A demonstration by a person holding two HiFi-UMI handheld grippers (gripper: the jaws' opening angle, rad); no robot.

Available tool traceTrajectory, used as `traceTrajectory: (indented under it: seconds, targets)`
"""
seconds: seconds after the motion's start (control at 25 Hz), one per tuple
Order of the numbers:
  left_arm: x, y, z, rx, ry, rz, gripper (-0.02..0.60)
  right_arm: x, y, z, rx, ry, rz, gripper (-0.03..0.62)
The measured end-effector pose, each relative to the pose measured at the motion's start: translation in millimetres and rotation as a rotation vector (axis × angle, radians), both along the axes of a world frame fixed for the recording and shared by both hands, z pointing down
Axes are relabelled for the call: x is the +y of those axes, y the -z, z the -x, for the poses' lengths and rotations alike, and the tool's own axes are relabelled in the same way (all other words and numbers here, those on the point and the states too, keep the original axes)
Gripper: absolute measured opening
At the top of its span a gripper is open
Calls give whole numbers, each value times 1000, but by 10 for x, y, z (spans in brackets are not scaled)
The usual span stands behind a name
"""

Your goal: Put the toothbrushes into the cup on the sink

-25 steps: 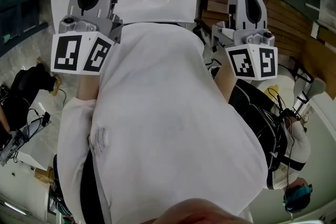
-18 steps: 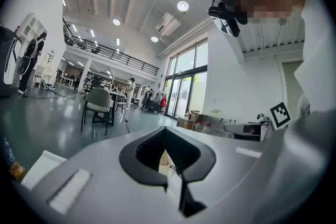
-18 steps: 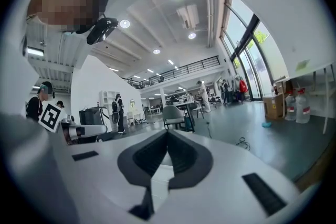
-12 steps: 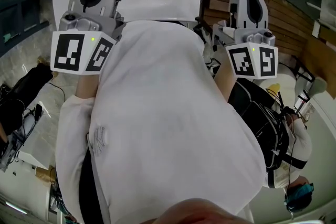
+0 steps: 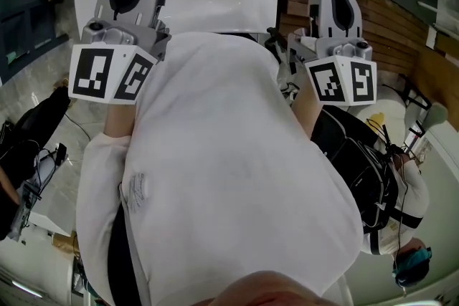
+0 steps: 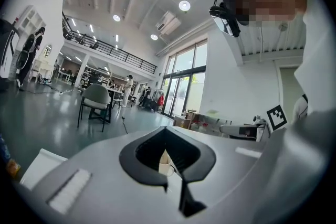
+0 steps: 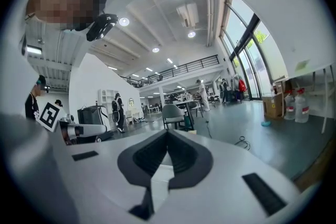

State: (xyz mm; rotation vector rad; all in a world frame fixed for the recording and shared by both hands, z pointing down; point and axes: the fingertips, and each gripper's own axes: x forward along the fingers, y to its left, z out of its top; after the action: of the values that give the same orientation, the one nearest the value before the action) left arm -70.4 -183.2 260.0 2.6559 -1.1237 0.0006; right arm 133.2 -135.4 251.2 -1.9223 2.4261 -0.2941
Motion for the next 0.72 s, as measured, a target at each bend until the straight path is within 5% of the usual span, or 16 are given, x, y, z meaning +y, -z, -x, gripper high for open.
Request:
traceTrajectory:
  seconds: [0.72]
  targets:
    - [19, -213, -214, 17, -98, 74, -3, 118, -128, -62, 27, -51, 74, 9]
